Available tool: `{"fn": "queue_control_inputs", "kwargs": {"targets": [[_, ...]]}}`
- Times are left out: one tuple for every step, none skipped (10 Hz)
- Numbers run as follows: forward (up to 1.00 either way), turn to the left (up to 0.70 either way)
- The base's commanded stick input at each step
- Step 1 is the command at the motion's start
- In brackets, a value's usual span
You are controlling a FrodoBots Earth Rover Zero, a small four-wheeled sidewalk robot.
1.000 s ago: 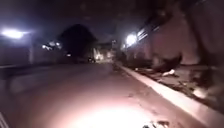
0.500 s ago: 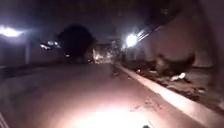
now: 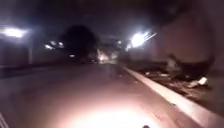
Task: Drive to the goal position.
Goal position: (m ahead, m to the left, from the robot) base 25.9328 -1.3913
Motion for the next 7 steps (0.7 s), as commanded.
{"fn": "queue_control_inputs", "kwargs": {"targets": [[0.7, 0.01], [0.7, 0.01], [0.7, 0.01], [0.7, 0.01], [0.7, 0.01], [0.7, 0.01], [0.7, 0.01]]}}
